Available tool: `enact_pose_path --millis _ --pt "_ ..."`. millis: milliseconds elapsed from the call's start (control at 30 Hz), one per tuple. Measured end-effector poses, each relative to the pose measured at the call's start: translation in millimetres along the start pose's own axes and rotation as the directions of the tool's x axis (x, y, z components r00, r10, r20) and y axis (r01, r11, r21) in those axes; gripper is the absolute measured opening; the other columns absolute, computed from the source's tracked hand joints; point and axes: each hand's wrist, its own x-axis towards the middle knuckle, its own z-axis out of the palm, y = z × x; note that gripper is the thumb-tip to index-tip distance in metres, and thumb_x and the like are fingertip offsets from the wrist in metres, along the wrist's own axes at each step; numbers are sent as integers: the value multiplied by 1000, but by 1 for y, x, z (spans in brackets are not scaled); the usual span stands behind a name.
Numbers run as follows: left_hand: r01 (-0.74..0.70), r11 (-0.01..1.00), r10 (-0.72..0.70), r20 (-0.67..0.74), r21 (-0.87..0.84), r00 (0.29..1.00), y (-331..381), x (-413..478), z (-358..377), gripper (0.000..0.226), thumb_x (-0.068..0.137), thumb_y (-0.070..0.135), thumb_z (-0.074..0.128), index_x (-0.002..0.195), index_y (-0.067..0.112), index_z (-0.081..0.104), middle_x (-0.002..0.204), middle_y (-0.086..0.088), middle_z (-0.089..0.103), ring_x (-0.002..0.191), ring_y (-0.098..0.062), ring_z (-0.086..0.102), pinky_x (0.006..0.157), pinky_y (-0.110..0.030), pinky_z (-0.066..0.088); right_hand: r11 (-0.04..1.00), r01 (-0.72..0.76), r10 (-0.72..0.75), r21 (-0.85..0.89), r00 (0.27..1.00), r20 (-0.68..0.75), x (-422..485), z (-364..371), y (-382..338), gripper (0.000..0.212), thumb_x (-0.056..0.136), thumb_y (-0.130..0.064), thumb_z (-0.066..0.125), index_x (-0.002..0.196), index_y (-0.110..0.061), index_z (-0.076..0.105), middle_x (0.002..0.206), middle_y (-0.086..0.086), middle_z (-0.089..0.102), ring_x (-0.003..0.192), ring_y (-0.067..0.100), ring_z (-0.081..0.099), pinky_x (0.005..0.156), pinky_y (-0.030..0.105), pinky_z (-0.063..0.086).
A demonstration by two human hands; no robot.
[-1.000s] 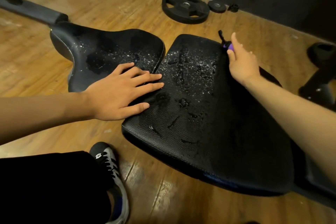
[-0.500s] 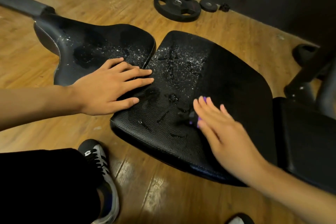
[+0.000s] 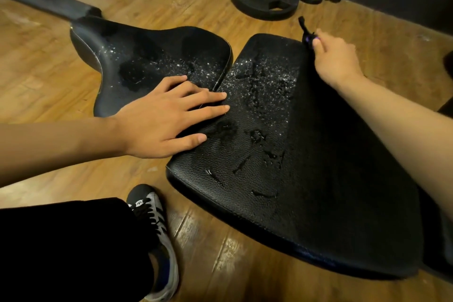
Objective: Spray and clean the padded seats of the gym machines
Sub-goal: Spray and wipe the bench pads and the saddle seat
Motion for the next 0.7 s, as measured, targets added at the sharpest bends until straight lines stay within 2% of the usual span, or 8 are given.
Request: enact_pose_path --millis 67,200,367,533,700 --pt "1 1000 -1 -1 7 1000 0 -1 0 63 105 57 22 159 26 32 166 4 28 137 -25 41 120 -56 21 1000 1 -1 -14 999 -37 -7 3 -2 48 109 -29 30 155 -17 33 151 16 46 139 37 41 113 41 31" --pt "-1 1000 1 -12 23 1000 0 -1 0 63 105 56 22 159 27 31 166 5 28 138 -24 41 120 -55 21 994 100 -102 -47 994 -36 -56 9 -7 50 110 -26 29 159 -16 22 164 10 24 153 25 14 123 42 14" --pt "12 1000 -12 -12 13 1000 1 -2 2 63 105 57 19 160 28 29 166 6 28 140 -23 40 120 -54 21 978 204 -207 44 974 87 -154 7 -14 50 109 -28 32 157 -21 21 165 3 17 154 14 6 124 32 5" --pt "18 1000 -18 -24 5 1000 1 -3 4 63 105 58 17 160 30 27 166 7 28 139 -23 40 121 -53 20 926 341 -367 161 914 174 -261 -4 -30 50 106 -31 33 155 -25 30 163 -7 22 153 5 8 125 30 10" --pt "7 1000 -7 -36 5 999 0 -2 5 63 105 58 17 161 29 27 165 7 29 139 -23 40 121 -53 20 884 444 -467 147 847 253 -307 -8 -33 52 107 -32 32 158 -34 21 165 -17 13 152 2 2 123 28 8"
